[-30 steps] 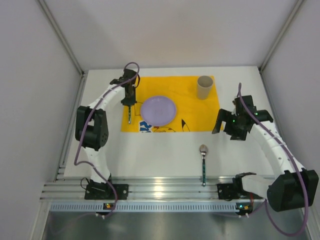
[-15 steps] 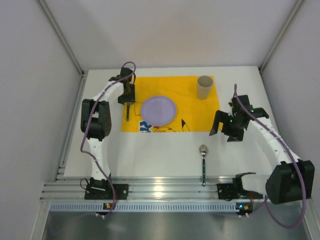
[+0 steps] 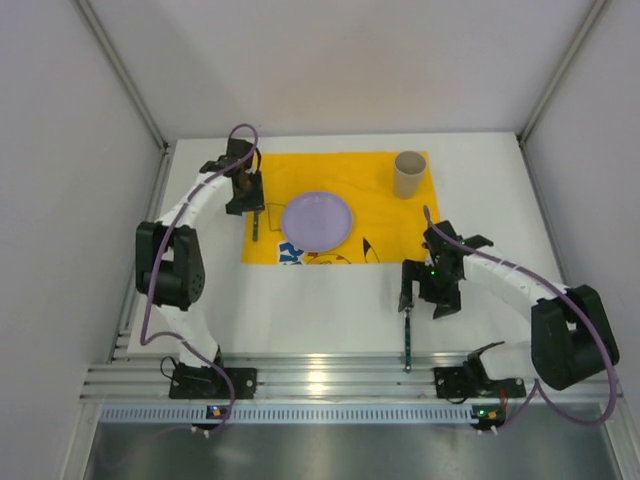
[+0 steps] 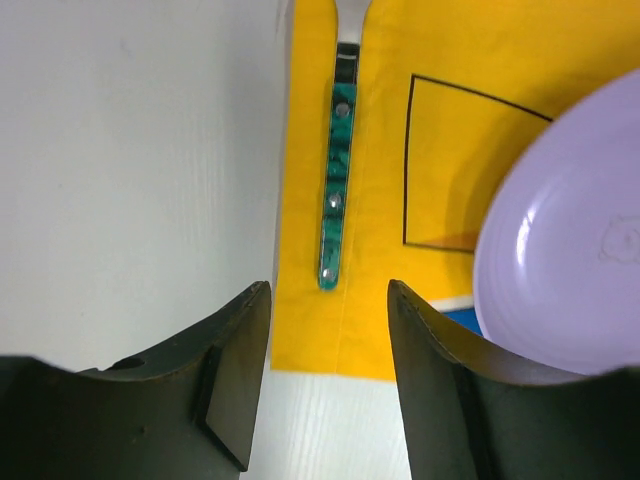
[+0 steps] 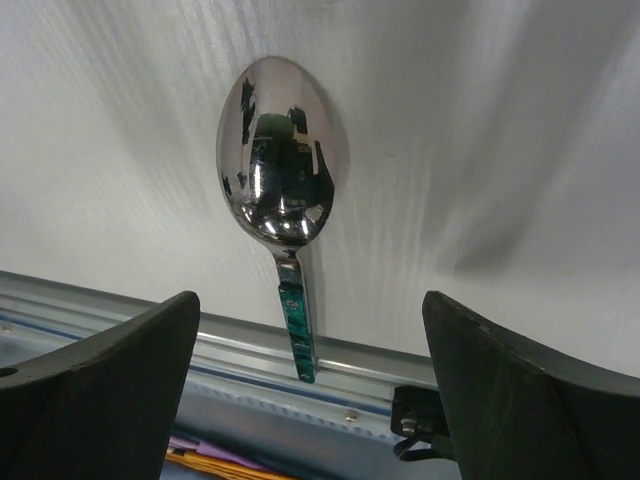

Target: Set the dinner table for one person

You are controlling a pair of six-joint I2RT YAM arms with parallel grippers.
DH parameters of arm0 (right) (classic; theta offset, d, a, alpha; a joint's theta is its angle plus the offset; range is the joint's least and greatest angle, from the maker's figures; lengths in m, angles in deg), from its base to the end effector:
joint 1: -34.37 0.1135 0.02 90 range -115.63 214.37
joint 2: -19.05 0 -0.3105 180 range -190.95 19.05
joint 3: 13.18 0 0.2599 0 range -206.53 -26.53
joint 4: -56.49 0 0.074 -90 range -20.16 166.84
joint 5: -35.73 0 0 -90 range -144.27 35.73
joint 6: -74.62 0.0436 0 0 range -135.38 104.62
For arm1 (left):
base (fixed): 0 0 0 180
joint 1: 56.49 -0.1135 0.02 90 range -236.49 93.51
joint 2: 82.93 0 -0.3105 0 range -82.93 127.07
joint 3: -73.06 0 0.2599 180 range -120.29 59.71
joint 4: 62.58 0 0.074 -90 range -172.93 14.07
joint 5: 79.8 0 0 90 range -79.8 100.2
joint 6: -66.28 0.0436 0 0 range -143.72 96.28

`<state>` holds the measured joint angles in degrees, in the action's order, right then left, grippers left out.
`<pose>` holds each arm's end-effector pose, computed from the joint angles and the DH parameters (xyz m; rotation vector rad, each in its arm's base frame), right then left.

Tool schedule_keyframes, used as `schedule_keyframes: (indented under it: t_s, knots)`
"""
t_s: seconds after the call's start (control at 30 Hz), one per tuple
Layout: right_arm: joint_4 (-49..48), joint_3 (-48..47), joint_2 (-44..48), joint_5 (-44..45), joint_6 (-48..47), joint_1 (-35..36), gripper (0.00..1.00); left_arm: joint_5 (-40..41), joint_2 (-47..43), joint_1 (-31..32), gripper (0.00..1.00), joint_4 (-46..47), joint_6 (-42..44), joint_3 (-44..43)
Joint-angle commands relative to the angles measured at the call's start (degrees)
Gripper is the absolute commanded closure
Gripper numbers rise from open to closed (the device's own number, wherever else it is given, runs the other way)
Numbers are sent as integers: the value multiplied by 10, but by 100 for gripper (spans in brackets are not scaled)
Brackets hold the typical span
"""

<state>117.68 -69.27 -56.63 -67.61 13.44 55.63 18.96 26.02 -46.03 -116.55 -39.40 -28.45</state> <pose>0.1890 0.0843 0.2123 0.1732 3.0601 0.4293 0.4286 -0.0724 0.2707 -0.1705 2.6168 0.0445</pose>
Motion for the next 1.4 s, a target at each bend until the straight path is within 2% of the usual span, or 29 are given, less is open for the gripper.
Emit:
schedule_keyframes:
  t_s: [0.0, 0.17, 0.27, 0.3, 0.37, 0.4, 0.5, 0.57, 0.77, 0.93, 0.97, 1.0, 1.1, 1.23, 1.37]
  knots:
    - [-68, 11, -24, 17, 26, 36, 7, -5, -102, 4, 45, -8, -21, 43]
    - [-111, 11, -96, 52, 52, 90, 21, -8, -184, 4, 46, -23, -29, 112]
    - [-129, -2, -140, 84, 67, 120, 38, -6, -229, 5, 46, -38, -30, 140]
    - [-133, -10, -148, 91, 71, 124, 51, -5, -239, 5, 46, -45, -30, 146]
    - [-134, -18, -169, 114, 74, 133, 62, -1, -268, 5, 46, -52, -27, 163]
    - [-131, -27, -176, 120, 74, 135, 75, -1, -276, 5, 46, -55, -26, 169]
    - [-118, -47, -195, 152, 71, 141, 92, 3, -312, 5, 46, -61, -21, 192]
    - [-110, -58, -207, 171, 68, 143, 99, 4, -324, 5, 46, -65, -18, 207]
    - [-65, -113, -195, 205, 53, 154, 100, 2, -349, 5, 46, -67, -16, 229]
    - [32, -276, -184, 239, 32, 156, 100, -6, -362, 5, 48, -62, -15, 235]
    - [55, -332, -194, 247, 24, 156, 100, -7, -363, 5, 48, -61, -15, 236]
    - [65, -361, -204, 251, 20, 155, 100, -9, -363, 5, 42, -59, -15, 239]
    - [93, -464, -281, 259, 4, 148, 100, -15, -368, 5, 36, -52, -21, 258]
    - [124, -599, -382, 254, -8, 121, 100, -20, -382, 4, 34, -40, -22, 288]
    - [175, -789, -495, 260, -28, 101, 100, -19, -395, 4, 30, -36, -21, 309]
